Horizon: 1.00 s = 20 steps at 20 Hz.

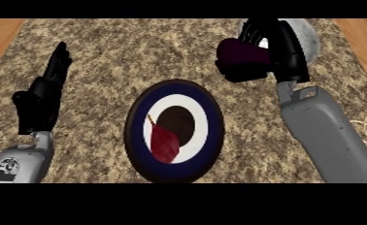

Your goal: Pick the eggplant from the plate and place it in the bowl

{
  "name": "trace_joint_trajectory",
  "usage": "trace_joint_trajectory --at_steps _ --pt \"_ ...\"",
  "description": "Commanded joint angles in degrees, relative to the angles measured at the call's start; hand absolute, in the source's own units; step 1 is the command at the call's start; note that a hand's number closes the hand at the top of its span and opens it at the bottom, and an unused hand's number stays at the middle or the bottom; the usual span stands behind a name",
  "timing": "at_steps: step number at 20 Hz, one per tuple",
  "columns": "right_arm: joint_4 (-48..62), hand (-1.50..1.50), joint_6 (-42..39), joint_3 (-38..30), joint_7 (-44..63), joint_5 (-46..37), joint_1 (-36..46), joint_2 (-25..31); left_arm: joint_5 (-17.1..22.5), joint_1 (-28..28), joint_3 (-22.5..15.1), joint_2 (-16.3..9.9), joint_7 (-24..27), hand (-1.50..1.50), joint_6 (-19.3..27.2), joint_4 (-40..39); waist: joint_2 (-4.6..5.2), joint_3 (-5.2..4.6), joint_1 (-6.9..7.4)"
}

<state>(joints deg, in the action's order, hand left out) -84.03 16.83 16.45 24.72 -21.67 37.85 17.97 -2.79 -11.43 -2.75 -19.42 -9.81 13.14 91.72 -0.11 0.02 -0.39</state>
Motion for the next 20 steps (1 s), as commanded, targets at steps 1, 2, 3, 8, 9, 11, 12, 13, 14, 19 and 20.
trace_joint_trajectory --at_steps 1,2,3,8,9,11,12,13,14,19,20 --pt "8.05 1.50 -0.22 -9.14 -11.23 5.01 -0.74 3.42 -0.53 0.99 -0.80 1.29 0.58 0.00 -0.31 1.23 0.37 0.03 0.96" --pt "11.19 1.50 1.90 -7.42 -11.59 0.20 -0.02 2.78 -0.69 4.09 -1.26 0.09 -0.58 0.00 -1.34 5.79 0.25 0.02 1.43" --pt "16.43 1.50 1.98 -8.87 -15.08 0.24 3.38 3.17 -0.22 -1.80 0.35 0.37 -0.14 0.00 -1.31 0.06 0.56 0.01 1.30" --pt "29.51 1.50 5.94 -9.30 -21.34 -6.06 6.75 4.09 -0.33 -4.04 0.91 0.64 0.10 0.00 -2.35 -2.83 0.71 0.00 1.67" --pt "30.77 1.50 6.47 -10.29 -20.85 -7.55 7.44 7.02 -2.25 -0.85 -1.02 1.19 0.00 0.00 -1.12 0.50 0.65 0.02 2.11" --pt "36.79 1.50 6.23 -12.07 -24.18 -7.75 9.57 9.35 -0.95 -1.64 -0.64 1.34 -2.00 0.00 -1.85 2.31 0.72 0.05 2.48" --pt "39.97 1.50 10.65 -10.57 -25.56 -10.66 9.17 6.58 -0.65 -2.29 0.65 1.30 2.14 0.00 -2.35 -2.45 0.96 0.01 2.30" --pt "45.16 1.50 11.37 -12.26 -26.92 -10.11 12.74 5.94 0.05 -1.65 0.16 2.02 1.35 0.00 -2.80 -1.57 1.06 0.03 2.95" --pt "47.48 1.50 12.04 -13.12 -28.72 -10.25 12.79 7.40 -1.62 -3.65 -0.45 2.96 2.67 0.00 -1.56 -4.41 1.32 0.04 2.73" --pt "59.37 1.50 11.52 -19.53 -37.06 -4.75 16.06 7.00 -3.10 -2.91 -1.92 3.87 1.68 0.00 -0.86 -1.42 1.66 0.17 4.04" --pt "61.18 1.50 8.20 -20.57 -34.54 -4.01 18.54 8.64 -1.91 -3.57 -1.13 2.74 0.04 0.00 -2.33 -0.77 1.55 0.15 4.10"
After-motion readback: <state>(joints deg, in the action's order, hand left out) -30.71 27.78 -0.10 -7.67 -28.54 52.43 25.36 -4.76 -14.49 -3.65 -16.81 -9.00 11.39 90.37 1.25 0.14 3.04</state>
